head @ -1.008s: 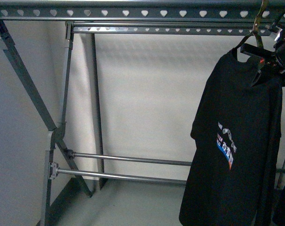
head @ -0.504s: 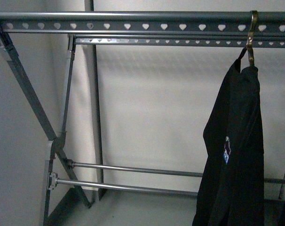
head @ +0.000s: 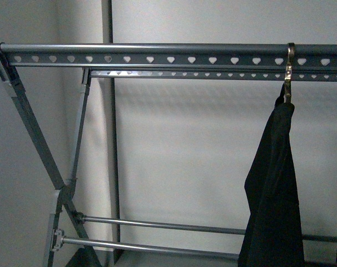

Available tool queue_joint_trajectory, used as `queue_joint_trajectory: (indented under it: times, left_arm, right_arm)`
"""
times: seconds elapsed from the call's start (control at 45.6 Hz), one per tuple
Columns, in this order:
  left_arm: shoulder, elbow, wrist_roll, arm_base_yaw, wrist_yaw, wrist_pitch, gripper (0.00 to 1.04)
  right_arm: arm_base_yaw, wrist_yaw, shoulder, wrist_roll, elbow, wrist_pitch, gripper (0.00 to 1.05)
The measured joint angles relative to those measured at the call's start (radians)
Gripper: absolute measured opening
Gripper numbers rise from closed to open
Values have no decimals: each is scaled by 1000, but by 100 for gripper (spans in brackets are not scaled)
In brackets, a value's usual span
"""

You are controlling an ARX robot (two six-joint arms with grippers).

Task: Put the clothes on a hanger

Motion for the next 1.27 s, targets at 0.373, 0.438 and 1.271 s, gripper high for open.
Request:
queue_joint_trajectory:
  times: [0.373,0.438,1.271]
  left_arm:
    - [-207,0,0,0,0,-215,4]
    - [-210,0,0,0,0,-219,4]
    - [-212,0,0,0,0,-219,34]
  right_arm:
    - [0,0,-80,-10,-68,5,2]
    - [0,-1,-93,-10,-75,9,2]
    - [0,0,-151,-11,-144,18,32]
